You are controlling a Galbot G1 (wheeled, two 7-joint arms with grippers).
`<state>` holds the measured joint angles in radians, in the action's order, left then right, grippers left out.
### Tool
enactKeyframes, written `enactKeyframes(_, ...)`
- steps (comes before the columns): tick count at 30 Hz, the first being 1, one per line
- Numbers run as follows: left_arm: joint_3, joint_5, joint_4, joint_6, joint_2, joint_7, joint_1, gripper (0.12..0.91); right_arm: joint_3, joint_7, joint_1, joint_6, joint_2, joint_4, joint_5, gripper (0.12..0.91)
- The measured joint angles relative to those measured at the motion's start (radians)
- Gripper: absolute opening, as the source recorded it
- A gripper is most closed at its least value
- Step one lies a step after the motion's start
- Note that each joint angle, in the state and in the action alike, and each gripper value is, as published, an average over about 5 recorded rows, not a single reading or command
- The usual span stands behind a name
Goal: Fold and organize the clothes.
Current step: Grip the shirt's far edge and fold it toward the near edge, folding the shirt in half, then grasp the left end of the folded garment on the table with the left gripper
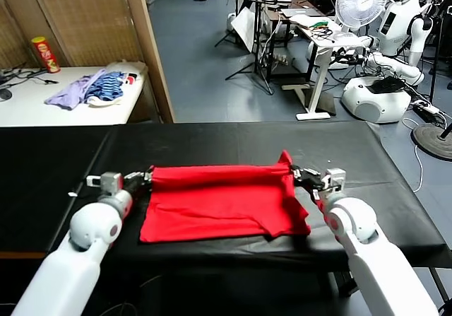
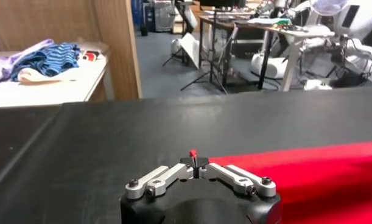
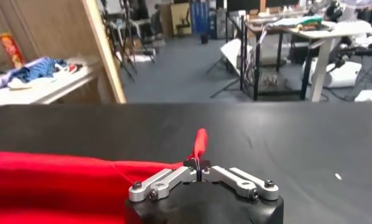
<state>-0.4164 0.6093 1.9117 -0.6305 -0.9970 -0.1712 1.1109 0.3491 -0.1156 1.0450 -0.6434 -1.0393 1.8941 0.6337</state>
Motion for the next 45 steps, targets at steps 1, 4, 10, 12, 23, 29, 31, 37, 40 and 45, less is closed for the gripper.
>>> enactKeyframes(1,-0.005,-0.009,0.015,0.0,0.002,0.001,0.017,0.128,0.004,-0.005,0.015,-0.008,0.002,0.014,-0.004,0.123)
enactKeyframes(4,-0.018,-0.043,0.058,-0.001,0.004,0.002,0.069,0.128,0.012,-0.012,0.056,-0.035,0.008,0.052,-0.02,0.123)
enactKeyframes(10,-0.041,-0.11,0.111,0.006,-0.002,0.013,0.173,0.128,0.02,-0.011,0.123,-0.065,0.009,0.102,-0.039,0.123)
enactKeyframes(12,-0.045,-0.135,0.12,0.001,-0.005,0.023,0.205,0.128,0.024,-0.003,0.143,-0.065,0.006,0.115,-0.041,0.127)
enactKeyframes(23,-0.082,-0.149,0.184,-0.011,-0.032,0.036,0.294,0.505,0.109,0.007,0.202,-0.006,-0.004,0.188,-0.044,0.632)
enactKeyframes(29,-0.088,-0.069,0.175,0.009,-0.051,0.017,0.249,0.77,0.105,-0.015,0.159,0.088,-0.045,0.134,-0.115,0.793)
enactKeyframes(31,-0.082,-0.05,0.153,0.022,-0.062,0.01,0.218,0.789,0.086,-0.017,0.135,0.104,-0.067,0.095,-0.141,0.797)
enactKeyframes(37,-0.051,-0.013,0.052,0.053,-0.095,0.011,0.126,0.798,0.036,-0.032,0.067,0.118,-0.126,-0.017,-0.165,0.798)
enactKeyframes(40,-0.04,0.016,0.004,0.056,-0.109,0.018,0.096,0.798,0.023,-0.033,0.037,0.12,-0.151,-0.068,-0.165,0.798)
enactKeyframes(45,-0.033,0.053,-0.062,0.058,-0.119,0.026,0.064,0.79,0.007,-0.025,0.009,0.12,-0.181,-0.133,-0.169,0.743)
